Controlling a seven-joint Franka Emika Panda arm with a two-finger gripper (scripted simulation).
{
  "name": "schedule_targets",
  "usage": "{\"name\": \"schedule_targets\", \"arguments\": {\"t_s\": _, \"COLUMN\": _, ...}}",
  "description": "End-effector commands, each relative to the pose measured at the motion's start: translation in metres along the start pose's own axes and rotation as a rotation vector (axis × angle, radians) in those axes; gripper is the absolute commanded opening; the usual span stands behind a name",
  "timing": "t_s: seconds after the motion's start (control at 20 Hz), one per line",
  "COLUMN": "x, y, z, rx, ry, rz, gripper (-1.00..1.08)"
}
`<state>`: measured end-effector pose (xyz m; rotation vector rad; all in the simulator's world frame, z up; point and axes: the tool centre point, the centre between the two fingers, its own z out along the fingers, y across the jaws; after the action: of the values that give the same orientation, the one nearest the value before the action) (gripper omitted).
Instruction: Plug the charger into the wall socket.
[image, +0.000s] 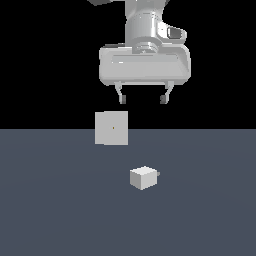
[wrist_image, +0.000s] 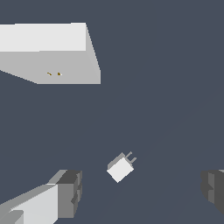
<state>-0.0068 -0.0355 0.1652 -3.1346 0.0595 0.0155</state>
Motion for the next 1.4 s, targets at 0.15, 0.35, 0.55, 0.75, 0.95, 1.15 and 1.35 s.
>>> {"name": "schedule_targets", "arguments": {"t_s": 0.15, "x": -0.001, "y": 0.0, "z": 0.001, "rx": -0.001, "ry": 0.002, "rz": 0.006, "gripper": 1.0}}
{"name": "schedule_targets", "arguments": {"t_s": 0.35, "x": -0.003, "y": 0.001, "z": 0.003, "rx": -0.004, "ry": 0.011, "rz": 0.031, "gripper": 1.0}}
{"name": "schedule_targets", "arguments": {"t_s": 0.55, "x": -0.007, "y": 0.002, "z": 0.008, "rx": -0.01, "ry": 0.026, "rz": 0.075, "gripper": 1.0}}
{"name": "schedule_targets", "arguments": {"t_s": 0.75, "x": -0.013, "y": 0.002, "z": 0.015, "rx": -0.019, "ry": 0.048, "rz": 0.137, "gripper": 1.0}}
{"name": "schedule_targets", "arguments": {"t_s": 0.95, "x": -0.019, "y": 0.003, "z": 0.023, "rx": -0.029, "ry": 0.075, "rz": 0.214, "gripper": 1.0}}
{"name": "schedule_targets", "arguments": {"t_s": 1.15, "x": -0.026, "y": 0.003, "z": 0.033, "rx": -0.041, "ry": 0.104, "rz": 0.296, "gripper": 1.0}}
{"name": "schedule_targets", "arguments": {"t_s": 1.35, "x": -0.033, "y": 0.003, "z": 0.042, "rx": -0.052, "ry": 0.13, "rz": 0.373, "gripper": 1.0}}
